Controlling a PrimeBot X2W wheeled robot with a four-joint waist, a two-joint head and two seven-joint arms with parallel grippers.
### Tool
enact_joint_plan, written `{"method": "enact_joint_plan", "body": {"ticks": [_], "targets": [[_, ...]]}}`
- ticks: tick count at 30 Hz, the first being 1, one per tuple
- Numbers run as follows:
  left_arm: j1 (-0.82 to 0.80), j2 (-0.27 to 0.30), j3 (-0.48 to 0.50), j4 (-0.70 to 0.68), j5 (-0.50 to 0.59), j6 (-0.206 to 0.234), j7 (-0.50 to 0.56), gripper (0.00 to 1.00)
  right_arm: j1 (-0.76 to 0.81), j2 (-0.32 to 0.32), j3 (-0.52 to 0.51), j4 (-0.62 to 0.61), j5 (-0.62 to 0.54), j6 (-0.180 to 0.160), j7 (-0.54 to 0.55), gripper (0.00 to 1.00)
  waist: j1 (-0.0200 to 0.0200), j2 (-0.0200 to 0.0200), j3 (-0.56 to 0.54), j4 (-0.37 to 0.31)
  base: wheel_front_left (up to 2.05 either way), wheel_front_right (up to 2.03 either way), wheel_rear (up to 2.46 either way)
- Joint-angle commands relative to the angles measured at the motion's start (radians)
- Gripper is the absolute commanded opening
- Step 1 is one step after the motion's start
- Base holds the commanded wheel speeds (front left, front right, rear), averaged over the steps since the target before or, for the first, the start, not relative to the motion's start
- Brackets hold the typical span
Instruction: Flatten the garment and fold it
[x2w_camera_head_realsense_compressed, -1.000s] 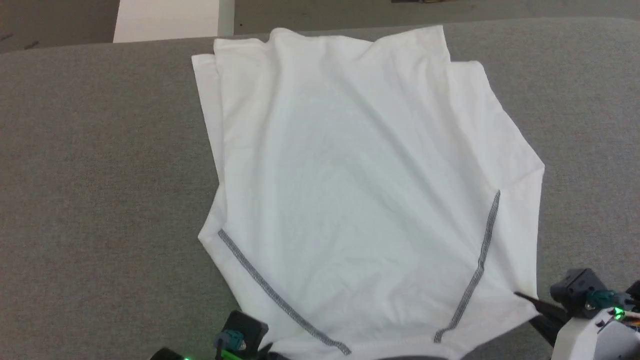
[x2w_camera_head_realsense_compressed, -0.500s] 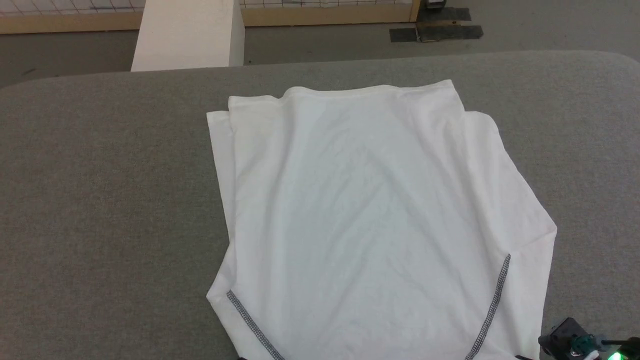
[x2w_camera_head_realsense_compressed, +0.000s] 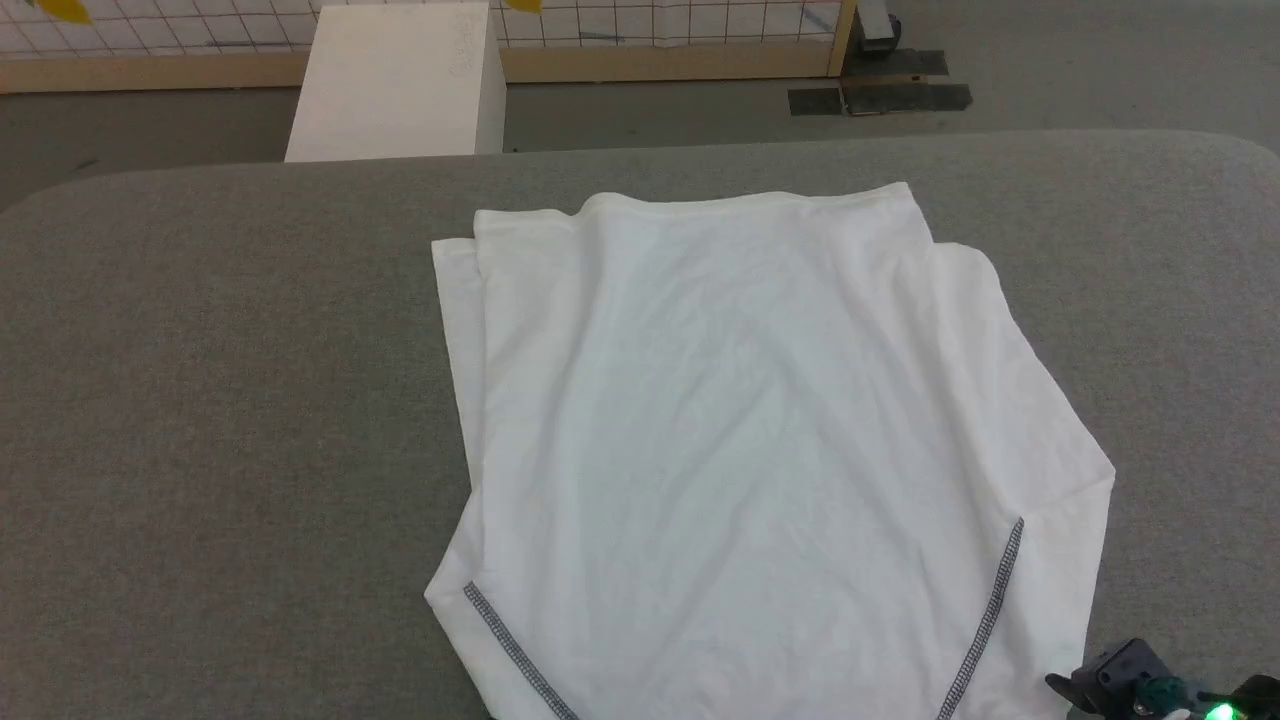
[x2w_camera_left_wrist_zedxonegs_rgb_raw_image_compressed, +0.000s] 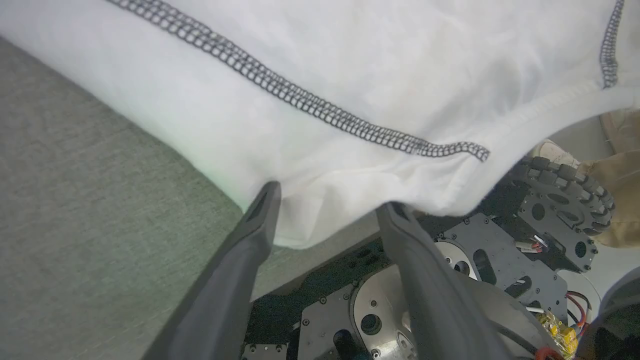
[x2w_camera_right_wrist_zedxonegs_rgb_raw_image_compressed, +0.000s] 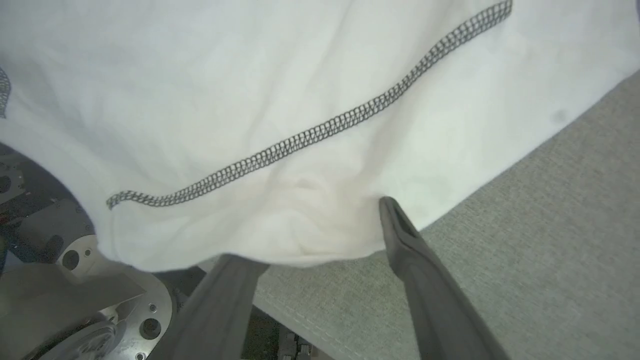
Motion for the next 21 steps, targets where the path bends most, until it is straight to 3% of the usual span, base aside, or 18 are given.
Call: {"method": "enact_joint_plan", "body": {"ticks": [1,8,11,15,16,21], "targets": [[-0.007,0.016,0.007,-0.006,-0.006,-0.004,0.003,1.00,0.013,0.001,-0.012,-0.013,0.008,-0.002,0.004,1.00,0.0001,0.0000,-0.007,0.002,0.00,0.00,0.00],[0.068,0.125,0.138,-0.198,-0.053,0.069,-0.026,1.00,0.089,0.061,-0.246,-0.172,0.057,-0.002,0.024,1.00,0.0001,0.0000,-0.030,0.006,0.00,0.00,0.00],[0.088,0.138,0.212,-0.262,-0.032,0.137,-0.089,1.00,0.108,0.114,-0.347,-0.234,0.025,-0.002,0.019,1.00,0.0001,0.0000,-0.039,0.007,0.00,0.00,0.00],[0.080,0.093,0.286,-0.306,0.013,0.210,-0.233,1.00,0.111,0.214,-0.447,-0.304,-0.018,-0.002,-0.015,1.00,0.0001,0.0000,-0.040,0.007,0.00,0.00,0.00],[0.065,0.048,0.311,-0.310,0.037,0.238,-0.329,1.00,0.098,0.276,-0.487,-0.326,-0.043,-0.002,-0.059,1.00,0.0001,0.0000,-0.037,0.004,0.00,0.00,0.00],[0.039,-0.081,0.325,-0.279,0.058,0.259,-0.567,1.00,0.065,0.405,-0.526,-0.332,-0.134,-0.002,-0.188,1.00,0.0001,0.0000,-0.029,-0.002,0.00,0.00,0.00]]}}
